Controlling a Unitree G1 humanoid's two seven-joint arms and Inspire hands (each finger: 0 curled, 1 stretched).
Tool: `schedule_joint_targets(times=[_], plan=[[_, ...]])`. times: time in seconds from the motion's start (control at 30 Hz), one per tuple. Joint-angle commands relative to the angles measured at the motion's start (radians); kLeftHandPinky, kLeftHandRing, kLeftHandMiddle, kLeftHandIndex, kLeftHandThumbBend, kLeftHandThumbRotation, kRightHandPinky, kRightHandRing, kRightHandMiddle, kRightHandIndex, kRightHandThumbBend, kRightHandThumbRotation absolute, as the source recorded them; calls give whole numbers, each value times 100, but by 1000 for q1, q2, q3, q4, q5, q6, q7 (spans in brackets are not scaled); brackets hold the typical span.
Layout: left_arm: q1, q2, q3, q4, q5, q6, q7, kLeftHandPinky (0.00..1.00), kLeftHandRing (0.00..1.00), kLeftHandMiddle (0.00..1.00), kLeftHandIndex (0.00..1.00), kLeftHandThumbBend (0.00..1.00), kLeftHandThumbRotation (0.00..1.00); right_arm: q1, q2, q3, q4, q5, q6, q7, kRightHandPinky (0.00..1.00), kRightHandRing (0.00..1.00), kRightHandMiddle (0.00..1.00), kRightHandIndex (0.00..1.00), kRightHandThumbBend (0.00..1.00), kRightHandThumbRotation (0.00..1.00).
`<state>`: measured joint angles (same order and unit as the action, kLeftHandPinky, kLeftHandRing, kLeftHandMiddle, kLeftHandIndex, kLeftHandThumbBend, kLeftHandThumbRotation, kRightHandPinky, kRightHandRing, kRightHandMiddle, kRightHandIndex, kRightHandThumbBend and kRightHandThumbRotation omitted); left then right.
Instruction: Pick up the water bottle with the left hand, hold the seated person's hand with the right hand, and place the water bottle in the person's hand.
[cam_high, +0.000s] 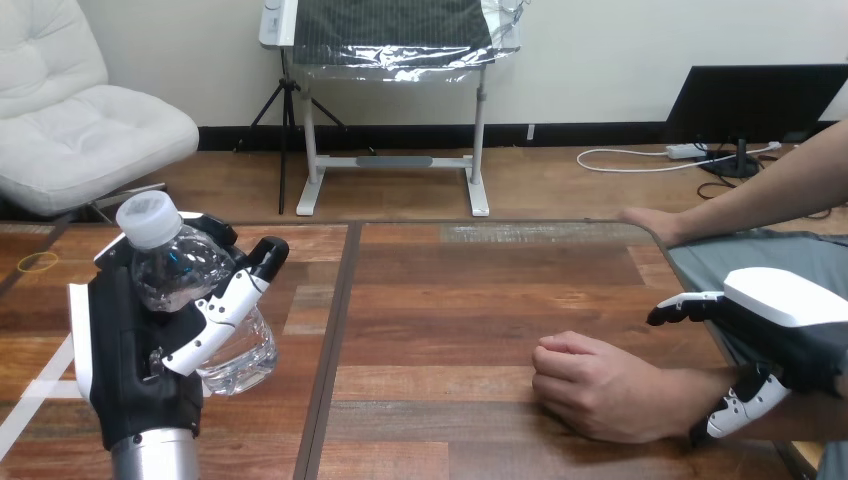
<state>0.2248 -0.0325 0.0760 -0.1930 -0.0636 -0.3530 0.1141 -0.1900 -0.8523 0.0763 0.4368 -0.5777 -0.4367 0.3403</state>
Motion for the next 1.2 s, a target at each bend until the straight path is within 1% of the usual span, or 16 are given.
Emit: schedule_joint_targets(times=[0.0, 0.1, 0.23, 0.4, 0.5, 0.63, 0.93, 1.17], plan=[[-77, -1, 1, -46, -7, -13, -11, 21, 27, 32, 36, 57, 0, -37, 2, 51, 103, -30, 17, -10, 86, 84, 84, 82, 100, 16], [-79, 2, 3, -45, -11, -13, -14, 21, 26, 32, 36, 57, 0, -52, 5, 67, 128, -36, 17, -13, 84, 83, 83, 81, 100, 16], [-78, 5, 7, -47, -6, -9, -15, 20, 26, 32, 36, 57, 0, -72, 12, 89, 161, -45, 37, -12, 81, 82, 82, 81, 100, 15], [-79, 6, 11, -49, -4, -5, -15, 20, 26, 32, 36, 58, 0, -93, 17, 112, 192, -45, 47, -2, 77, 81, 82, 81, 100, 16], [-80, 4, 13, -49, -10, -5, -16, 20, 26, 32, 36, 58, 0, -103, 20, 125, 209, -49, 56, -4, 74, 80, 81, 80, 100, 17], [-81, 2, 16, -47, -13, -6, -18, 19, 25, 32, 36, 58, 0, -117, 26, 150, 229, -71, 82, -10, 69, 78, 80, 80, 100, 18], [-83, -1, 19, -44, -19, -7, -18, 19, 25, 32, 36, 58, 0, -128, 36, 182, 255, -81, 111, -21, 63, 75, 78, 78, 100, 17], [-83, -2, 20, -45, -15, -7, -15, 20, 26, 32, 36, 58, 0, -137, 41, 209, 279, -85, 124, -29, 59, 74, 77, 76, 98, 19]])
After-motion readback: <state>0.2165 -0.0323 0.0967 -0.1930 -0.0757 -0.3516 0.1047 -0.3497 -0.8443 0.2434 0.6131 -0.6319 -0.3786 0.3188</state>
